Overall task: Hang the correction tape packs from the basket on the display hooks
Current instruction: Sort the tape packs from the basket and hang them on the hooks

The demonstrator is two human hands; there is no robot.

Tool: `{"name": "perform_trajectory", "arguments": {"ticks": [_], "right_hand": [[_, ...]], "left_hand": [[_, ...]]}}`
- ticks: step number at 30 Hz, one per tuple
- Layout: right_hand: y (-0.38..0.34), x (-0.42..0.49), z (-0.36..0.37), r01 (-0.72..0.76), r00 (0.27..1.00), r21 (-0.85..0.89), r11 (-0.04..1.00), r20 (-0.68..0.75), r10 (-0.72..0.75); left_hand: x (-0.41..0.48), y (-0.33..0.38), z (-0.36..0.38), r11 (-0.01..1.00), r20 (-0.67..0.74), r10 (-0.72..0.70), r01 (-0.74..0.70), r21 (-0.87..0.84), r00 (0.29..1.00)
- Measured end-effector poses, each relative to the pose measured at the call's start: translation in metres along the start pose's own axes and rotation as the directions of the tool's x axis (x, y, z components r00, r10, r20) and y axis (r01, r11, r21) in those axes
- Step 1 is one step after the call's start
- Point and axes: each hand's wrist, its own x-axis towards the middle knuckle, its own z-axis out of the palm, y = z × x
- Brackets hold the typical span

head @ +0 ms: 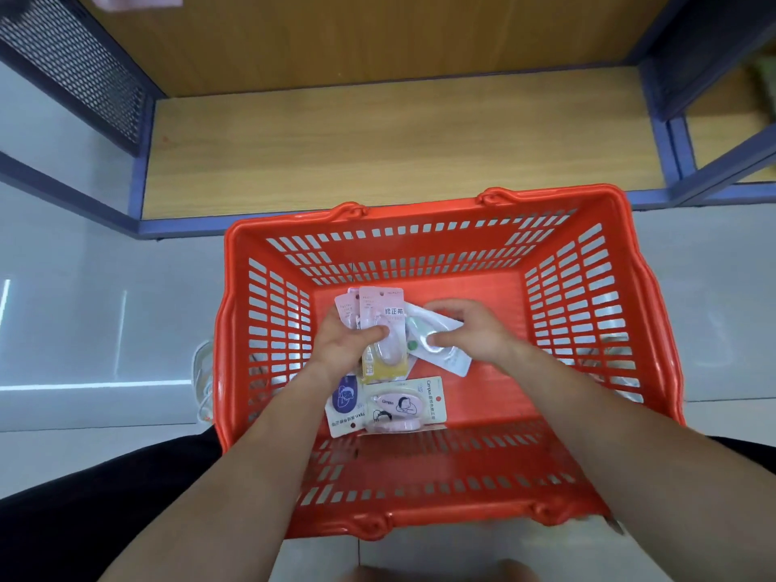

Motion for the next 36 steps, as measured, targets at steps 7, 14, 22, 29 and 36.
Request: {"name": "perform_trajectory", "arguments": {"ticks": [7, 14, 22, 29, 36], "right_hand": [[-0.069, -0.072, -0.067, 0.102, 0.995, -0.222, 0.970, 0.046, -0.094], [-0.173, -0.173, -0.094, 0.289, 0.938, -0.055, 0.956, -0.182, -0.294], [-0.245, -0.263, -0.087, 0.602, 0.761, 0.261, 0.755, -0.475, -0.442], [-0.265, -0.284, -0.062, 0.612, 0.651, 0.009, 0.791, -0.574, -0.497], [-0.262, -0.269, -0.063, 0.536, 0.808, 0.031, 0.843, -0.308, -0.502]], "left_hand": [[-0.048, 0.066, -0.022, 0.974, 0.119, 0.167, -0.183, 0.135, 0.979], [-0.146, 0.151, -0.047, 0.911, 0.184, 0.336, -0.368, 0.186, 0.924], [-0.244, 0.209, -0.056, 0.843, 0.057, 0.538, -0.535, -0.056, 0.841], [-0.277, 0.228, -0.048, 0.801, -0.056, 0.581, -0.583, -0.139, 0.812], [-0.270, 0.225, -0.056, 0.811, -0.108, 0.536, -0.546, -0.210, 0.838]]}}
